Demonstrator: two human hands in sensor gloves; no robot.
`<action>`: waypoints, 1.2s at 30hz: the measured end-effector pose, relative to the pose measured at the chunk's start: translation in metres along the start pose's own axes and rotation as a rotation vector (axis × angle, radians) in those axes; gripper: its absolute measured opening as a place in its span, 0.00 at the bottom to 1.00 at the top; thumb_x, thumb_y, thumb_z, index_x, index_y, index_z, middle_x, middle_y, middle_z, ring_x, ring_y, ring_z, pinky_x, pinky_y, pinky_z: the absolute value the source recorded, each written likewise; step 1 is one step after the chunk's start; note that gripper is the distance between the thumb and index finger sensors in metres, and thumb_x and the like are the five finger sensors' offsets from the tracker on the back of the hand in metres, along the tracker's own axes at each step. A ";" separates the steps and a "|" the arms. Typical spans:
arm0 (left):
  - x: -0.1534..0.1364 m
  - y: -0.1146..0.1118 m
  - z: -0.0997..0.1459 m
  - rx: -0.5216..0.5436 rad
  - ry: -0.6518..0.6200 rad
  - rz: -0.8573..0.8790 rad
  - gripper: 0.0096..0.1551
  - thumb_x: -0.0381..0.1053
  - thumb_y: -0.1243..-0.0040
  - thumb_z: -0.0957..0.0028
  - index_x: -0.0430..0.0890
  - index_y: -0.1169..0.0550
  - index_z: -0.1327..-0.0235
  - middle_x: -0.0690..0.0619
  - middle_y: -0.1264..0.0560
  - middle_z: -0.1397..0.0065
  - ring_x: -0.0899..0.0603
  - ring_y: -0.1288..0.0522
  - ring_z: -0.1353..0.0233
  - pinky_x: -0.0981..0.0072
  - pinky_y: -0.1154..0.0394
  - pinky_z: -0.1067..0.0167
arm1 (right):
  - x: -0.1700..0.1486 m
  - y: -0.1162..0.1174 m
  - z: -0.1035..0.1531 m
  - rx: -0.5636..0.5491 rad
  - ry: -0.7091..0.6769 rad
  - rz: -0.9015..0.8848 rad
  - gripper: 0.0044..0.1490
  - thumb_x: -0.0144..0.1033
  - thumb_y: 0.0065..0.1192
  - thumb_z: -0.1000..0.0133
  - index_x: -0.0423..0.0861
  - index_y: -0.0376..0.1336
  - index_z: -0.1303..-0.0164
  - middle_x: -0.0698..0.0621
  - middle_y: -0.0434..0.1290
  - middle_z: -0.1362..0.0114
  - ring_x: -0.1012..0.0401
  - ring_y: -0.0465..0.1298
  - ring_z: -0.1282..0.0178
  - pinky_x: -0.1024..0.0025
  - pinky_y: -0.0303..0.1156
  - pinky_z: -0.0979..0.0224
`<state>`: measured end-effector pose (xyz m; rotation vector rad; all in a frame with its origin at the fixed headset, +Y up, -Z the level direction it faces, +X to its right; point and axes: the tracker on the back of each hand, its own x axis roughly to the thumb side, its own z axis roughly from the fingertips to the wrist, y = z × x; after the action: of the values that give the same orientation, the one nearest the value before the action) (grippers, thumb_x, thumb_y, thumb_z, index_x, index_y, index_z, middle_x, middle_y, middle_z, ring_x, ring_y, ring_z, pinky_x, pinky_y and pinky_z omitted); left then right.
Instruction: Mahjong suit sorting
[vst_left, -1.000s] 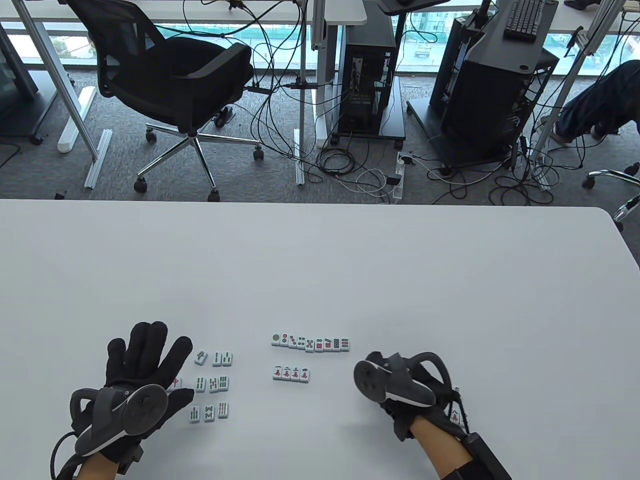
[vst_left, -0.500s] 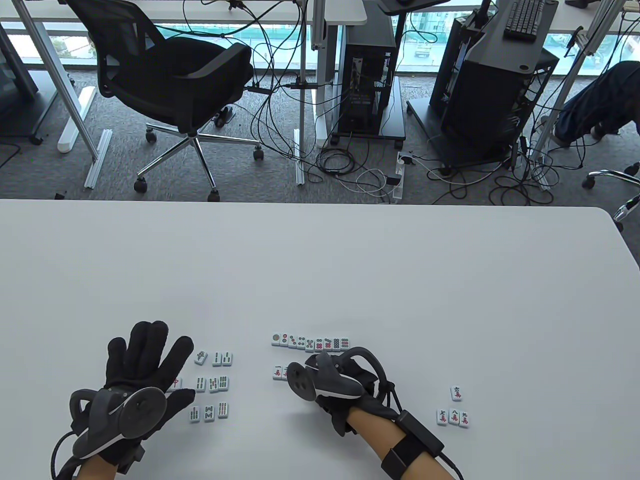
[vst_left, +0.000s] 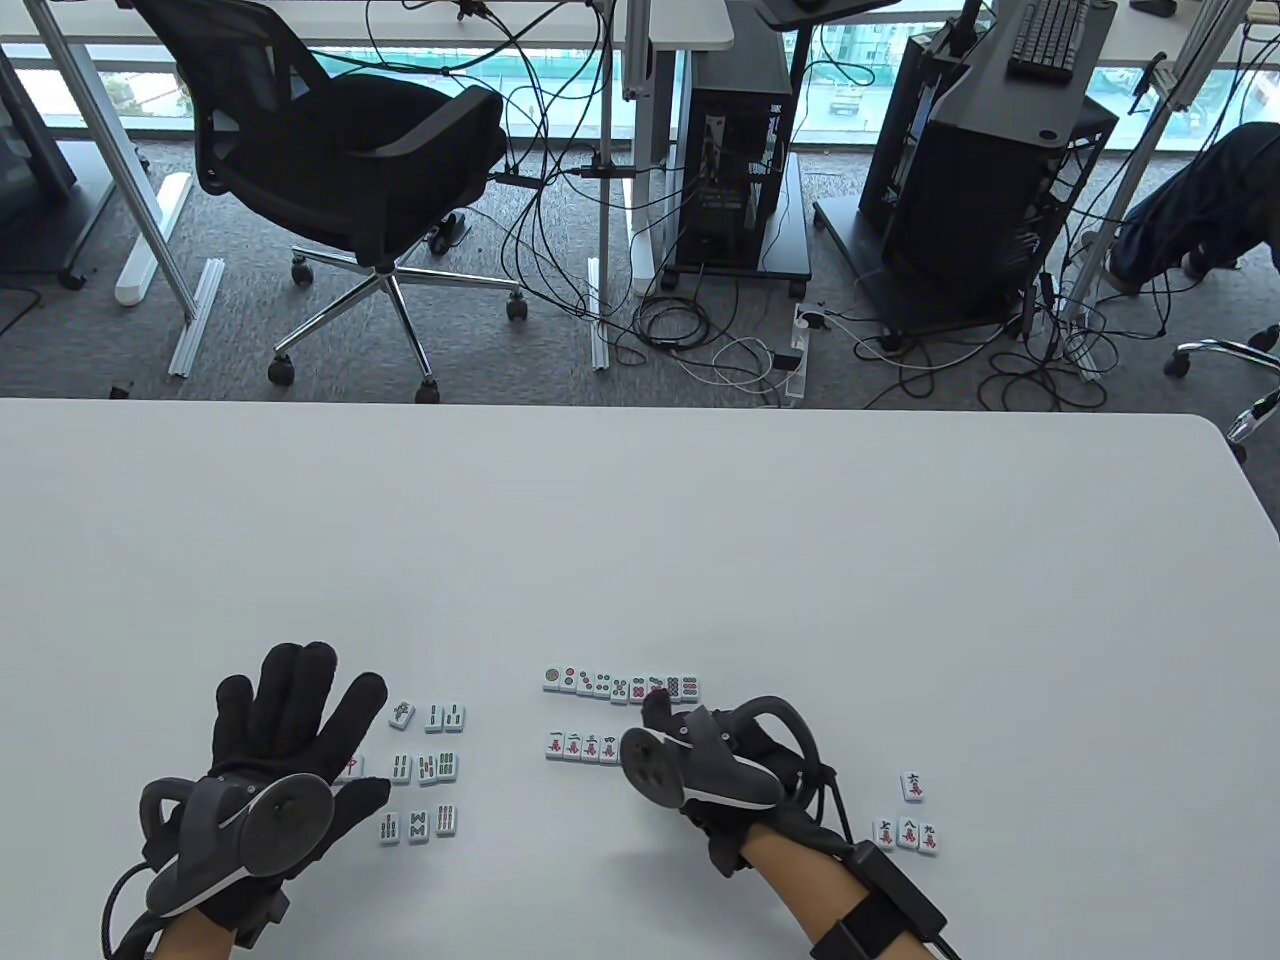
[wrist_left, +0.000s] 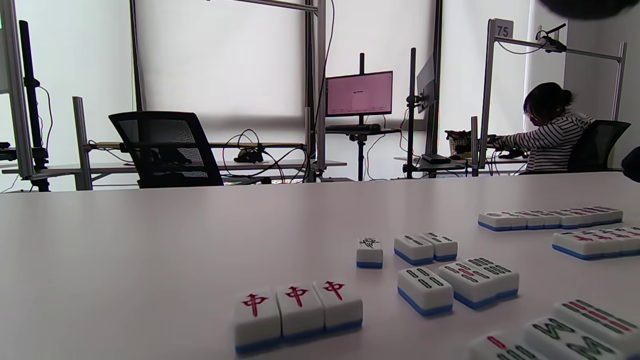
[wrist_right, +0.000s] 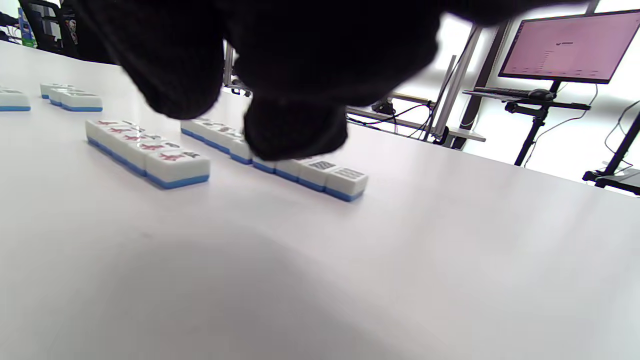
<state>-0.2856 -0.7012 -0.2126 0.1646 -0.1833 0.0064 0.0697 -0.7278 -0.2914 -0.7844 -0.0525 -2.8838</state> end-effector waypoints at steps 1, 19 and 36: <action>0.000 0.000 0.000 -0.001 0.002 0.000 0.52 0.78 0.52 0.61 0.69 0.54 0.23 0.60 0.71 0.17 0.44 0.70 0.13 0.38 0.66 0.20 | -0.014 -0.001 0.008 0.027 0.018 -0.001 0.41 0.47 0.65 0.47 0.38 0.62 0.28 0.48 0.81 0.57 0.62 0.78 0.75 0.71 0.77 0.71; 0.005 -0.006 -0.002 -0.041 0.011 -0.039 0.52 0.78 0.52 0.61 0.69 0.55 0.24 0.60 0.72 0.17 0.44 0.70 0.13 0.38 0.66 0.20 | -0.152 0.049 0.104 0.213 0.356 0.113 0.39 0.43 0.70 0.50 0.43 0.64 0.29 0.51 0.81 0.57 0.63 0.78 0.75 0.72 0.77 0.70; 0.005 -0.006 -0.003 -0.047 0.003 -0.021 0.52 0.78 0.52 0.61 0.69 0.55 0.24 0.60 0.71 0.17 0.44 0.69 0.13 0.38 0.65 0.20 | -0.139 0.053 0.070 0.265 0.333 0.055 0.37 0.43 0.71 0.49 0.37 0.65 0.33 0.52 0.81 0.60 0.64 0.77 0.76 0.74 0.76 0.72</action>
<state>-0.2804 -0.7067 -0.2152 0.1198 -0.1789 -0.0184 0.2319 -0.7562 -0.3014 -0.2517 -0.3579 -2.8316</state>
